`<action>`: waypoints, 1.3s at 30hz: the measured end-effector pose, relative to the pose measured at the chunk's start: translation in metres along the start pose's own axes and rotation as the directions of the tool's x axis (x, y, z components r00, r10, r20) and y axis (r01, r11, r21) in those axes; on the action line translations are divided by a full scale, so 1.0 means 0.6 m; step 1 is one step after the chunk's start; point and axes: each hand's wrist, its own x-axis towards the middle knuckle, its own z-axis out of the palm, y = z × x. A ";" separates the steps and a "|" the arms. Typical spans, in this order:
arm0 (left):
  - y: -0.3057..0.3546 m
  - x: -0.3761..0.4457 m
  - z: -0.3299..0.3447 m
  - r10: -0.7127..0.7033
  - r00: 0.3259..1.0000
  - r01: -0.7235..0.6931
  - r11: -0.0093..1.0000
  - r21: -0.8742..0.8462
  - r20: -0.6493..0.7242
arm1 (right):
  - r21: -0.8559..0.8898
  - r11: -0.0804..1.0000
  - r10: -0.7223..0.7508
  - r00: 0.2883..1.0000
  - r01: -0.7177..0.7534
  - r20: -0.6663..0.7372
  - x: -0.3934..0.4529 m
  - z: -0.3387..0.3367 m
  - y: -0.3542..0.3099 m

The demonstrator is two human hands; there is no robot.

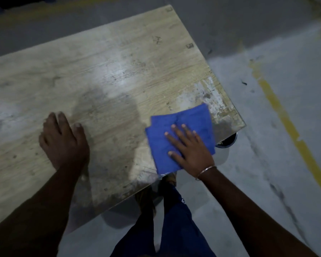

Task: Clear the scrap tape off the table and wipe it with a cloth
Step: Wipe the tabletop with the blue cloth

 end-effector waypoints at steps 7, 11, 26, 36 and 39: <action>0.011 0.004 -0.004 -0.039 0.999 0.038 0.999 -0.016 -0.022 | -0.090 0.996 -0.030 0.998 0.025 -0.047 0.089 0.006 -0.077; 0.013 0.008 -0.010 -0.051 0.999 0.051 0.998 -0.046 0.010 | -0.136 0.984 0.099 0.991 -0.111 -0.090 0.099 -0.004 -0.003; 0.015 0.010 -0.009 -0.073 0.997 0.073 0.997 0.023 0.010 | -0.157 0.948 -0.278 0.960 0.278 0.024 0.242 -0.010 -0.062; 0.015 0.009 -0.012 -0.072 0.997 0.070 0.997 0.045 0.031 | -0.085 0.987 0.126 0.988 -0.134 -0.092 0.388 -0.042 -0.020; 0.014 0.010 -0.011 -0.057 0.998 0.054 0.997 0.062 0.033 | -0.127 0.973 -0.191 0.981 0.193 0.030 0.415 -0.053 -0.010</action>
